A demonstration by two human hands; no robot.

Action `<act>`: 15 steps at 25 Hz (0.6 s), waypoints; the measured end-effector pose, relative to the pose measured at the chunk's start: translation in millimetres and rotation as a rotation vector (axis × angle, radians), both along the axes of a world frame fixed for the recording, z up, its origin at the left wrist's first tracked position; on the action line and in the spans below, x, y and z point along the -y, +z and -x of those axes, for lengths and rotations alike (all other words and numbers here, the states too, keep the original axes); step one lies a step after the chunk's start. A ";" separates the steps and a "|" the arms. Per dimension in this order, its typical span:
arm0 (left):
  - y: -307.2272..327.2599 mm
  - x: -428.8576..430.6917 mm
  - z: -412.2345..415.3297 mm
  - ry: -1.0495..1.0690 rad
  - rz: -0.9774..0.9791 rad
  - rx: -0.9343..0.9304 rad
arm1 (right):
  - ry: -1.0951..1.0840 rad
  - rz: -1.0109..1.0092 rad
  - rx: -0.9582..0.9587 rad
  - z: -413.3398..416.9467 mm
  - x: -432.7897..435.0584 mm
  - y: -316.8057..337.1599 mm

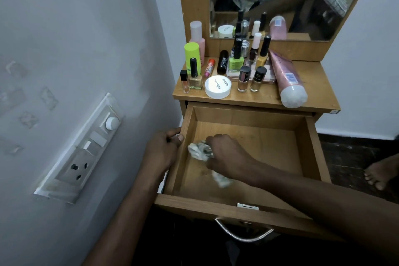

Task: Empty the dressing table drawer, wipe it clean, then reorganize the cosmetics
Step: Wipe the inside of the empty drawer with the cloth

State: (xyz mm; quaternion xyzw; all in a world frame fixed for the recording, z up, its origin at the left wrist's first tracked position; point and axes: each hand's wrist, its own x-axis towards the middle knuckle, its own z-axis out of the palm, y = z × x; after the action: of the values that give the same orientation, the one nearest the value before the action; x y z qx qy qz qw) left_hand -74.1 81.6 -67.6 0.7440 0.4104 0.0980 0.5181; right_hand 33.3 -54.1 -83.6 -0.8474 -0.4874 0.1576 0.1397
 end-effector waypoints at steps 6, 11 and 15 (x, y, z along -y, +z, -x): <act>-3.3 -1.5 0.0 -0.009 0.045 0.023 | -0.737 -0.245 -1.139 43.0 -26.2 7.7; -8.1 -4.6 1.5 -0.021 0.008 0.045 | -0.744 -0.279 -1.358 30.7 -36.8 27.6; -12.2 -7.4 -1.0 -0.034 -0.012 0.016 | -0.715 -0.338 -1.242 35.5 -31.5 24.4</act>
State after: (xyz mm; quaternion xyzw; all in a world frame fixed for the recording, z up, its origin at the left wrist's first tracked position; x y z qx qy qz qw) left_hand -73.2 89.0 -79.9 0.7531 0.3931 0.0976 0.5184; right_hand -2.3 -22.6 -59.1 -0.6760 -0.0301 0.4760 0.5617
